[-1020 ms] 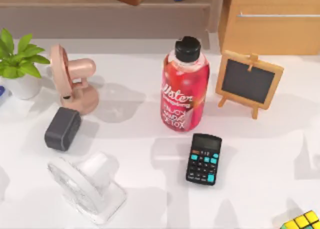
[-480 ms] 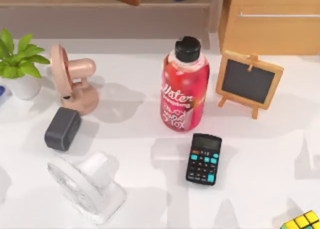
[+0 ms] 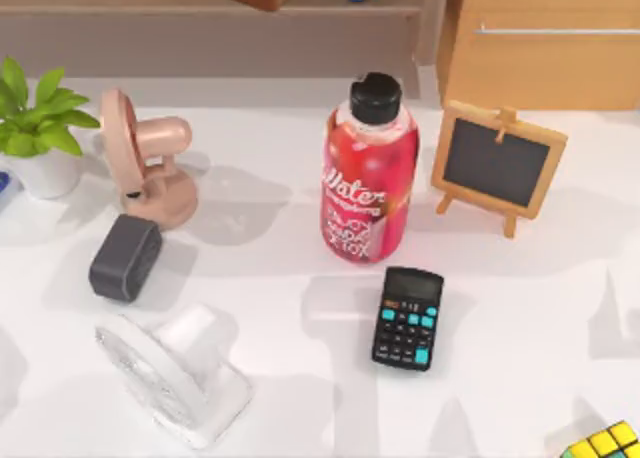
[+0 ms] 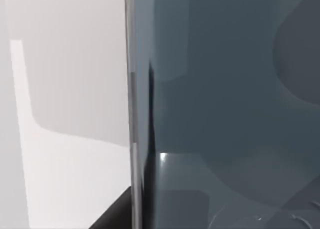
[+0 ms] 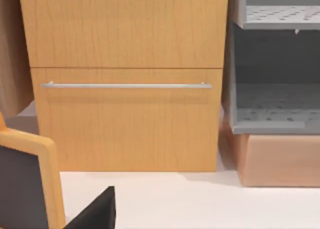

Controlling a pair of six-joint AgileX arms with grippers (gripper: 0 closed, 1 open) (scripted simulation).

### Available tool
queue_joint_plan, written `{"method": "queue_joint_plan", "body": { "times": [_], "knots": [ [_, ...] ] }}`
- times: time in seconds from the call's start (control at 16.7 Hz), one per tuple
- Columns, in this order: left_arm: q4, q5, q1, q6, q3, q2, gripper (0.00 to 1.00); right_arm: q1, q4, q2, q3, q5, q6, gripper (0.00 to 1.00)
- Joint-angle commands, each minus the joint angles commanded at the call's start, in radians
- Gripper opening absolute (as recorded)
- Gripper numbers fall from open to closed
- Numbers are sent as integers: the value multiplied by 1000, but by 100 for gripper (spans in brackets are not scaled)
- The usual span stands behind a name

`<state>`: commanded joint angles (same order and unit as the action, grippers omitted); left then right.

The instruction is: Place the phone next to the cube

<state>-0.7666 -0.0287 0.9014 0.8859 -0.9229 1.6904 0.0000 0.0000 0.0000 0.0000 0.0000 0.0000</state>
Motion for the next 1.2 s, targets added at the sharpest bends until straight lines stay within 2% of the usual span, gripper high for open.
{"method": "queue_joint_plan", "body": {
  "times": [0.3, 0.54, 0.84, 1.2],
  "knots": [
    [-22, 34, -86, -117, -116, -117, 0, 0, 0, 0, 0, 0, 0, 100],
    [-67, 61, -251, -313, -234, -198, 0, 0, 0, 0, 0, 0, 0, 100],
    [-140, 54, -586, -647, -358, -208, 0, 0, 0, 0, 0, 0, 0, 100],
    [-238, -3, -1106, -1106, -465, -112, 0, 0, 0, 0, 0, 0, 0, 100]
  ]
}}
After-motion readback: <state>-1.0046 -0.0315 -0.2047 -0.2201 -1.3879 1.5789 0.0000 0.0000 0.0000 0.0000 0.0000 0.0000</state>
